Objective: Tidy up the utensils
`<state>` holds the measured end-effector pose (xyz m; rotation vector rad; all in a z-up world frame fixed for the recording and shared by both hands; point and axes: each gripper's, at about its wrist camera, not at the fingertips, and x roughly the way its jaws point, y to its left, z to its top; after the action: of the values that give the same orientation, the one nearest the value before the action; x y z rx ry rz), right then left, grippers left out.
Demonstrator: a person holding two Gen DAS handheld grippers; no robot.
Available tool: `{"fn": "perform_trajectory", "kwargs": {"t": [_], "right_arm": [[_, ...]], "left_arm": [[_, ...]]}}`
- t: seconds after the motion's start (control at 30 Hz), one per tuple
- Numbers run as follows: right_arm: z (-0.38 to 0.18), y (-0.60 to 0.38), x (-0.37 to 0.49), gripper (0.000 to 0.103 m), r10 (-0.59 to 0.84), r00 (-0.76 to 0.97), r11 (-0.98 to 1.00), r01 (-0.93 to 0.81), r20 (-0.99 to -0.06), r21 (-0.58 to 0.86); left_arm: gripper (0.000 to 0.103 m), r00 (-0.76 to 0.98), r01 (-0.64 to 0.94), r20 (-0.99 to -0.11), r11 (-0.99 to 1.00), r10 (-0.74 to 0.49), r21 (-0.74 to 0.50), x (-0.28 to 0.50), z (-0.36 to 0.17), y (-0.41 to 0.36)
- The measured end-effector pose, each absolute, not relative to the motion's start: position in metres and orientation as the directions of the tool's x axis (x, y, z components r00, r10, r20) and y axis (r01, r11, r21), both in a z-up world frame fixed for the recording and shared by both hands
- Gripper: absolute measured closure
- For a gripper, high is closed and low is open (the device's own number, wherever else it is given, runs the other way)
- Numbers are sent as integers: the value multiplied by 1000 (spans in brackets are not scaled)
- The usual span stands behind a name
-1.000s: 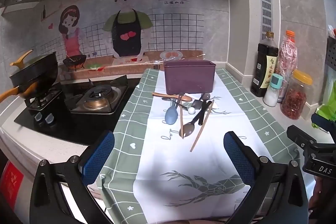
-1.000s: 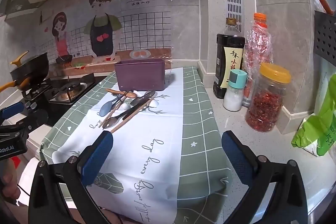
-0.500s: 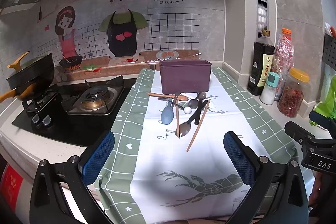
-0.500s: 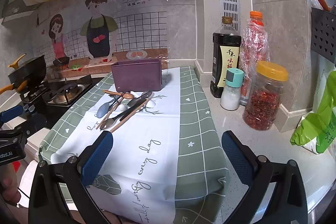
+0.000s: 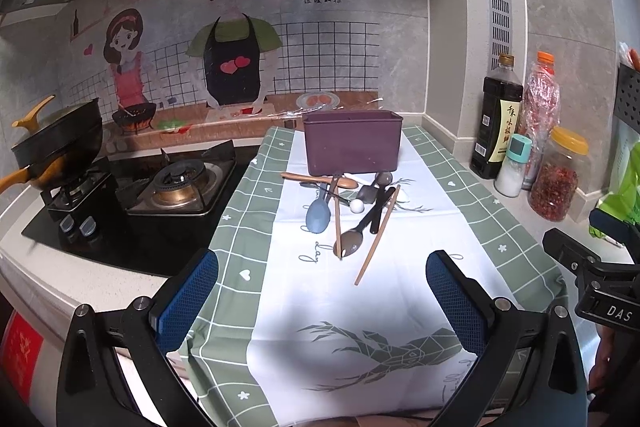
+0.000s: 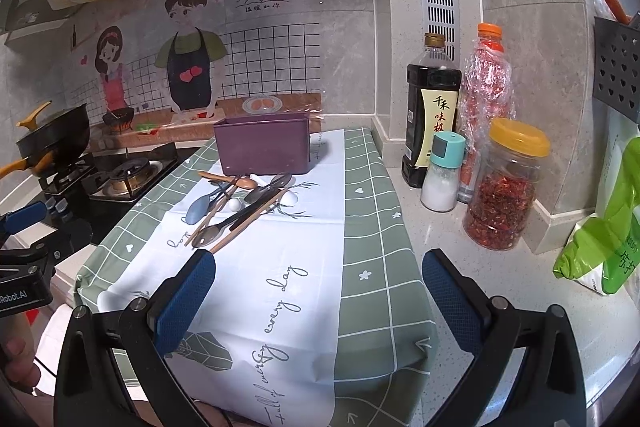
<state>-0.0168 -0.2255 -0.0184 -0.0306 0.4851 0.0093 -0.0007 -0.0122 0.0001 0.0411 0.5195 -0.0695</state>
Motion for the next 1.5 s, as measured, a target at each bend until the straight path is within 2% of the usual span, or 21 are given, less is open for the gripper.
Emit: {"fn": "perform_trajectory", "kwargs": {"t": [1.5], "right_arm": [[-24, -213, -13, 0, 61, 870, 994, -96, -489, -46]], "left_arm": [[0, 865, 63, -500, 998, -49, 13, -2, -2, 0]]}}
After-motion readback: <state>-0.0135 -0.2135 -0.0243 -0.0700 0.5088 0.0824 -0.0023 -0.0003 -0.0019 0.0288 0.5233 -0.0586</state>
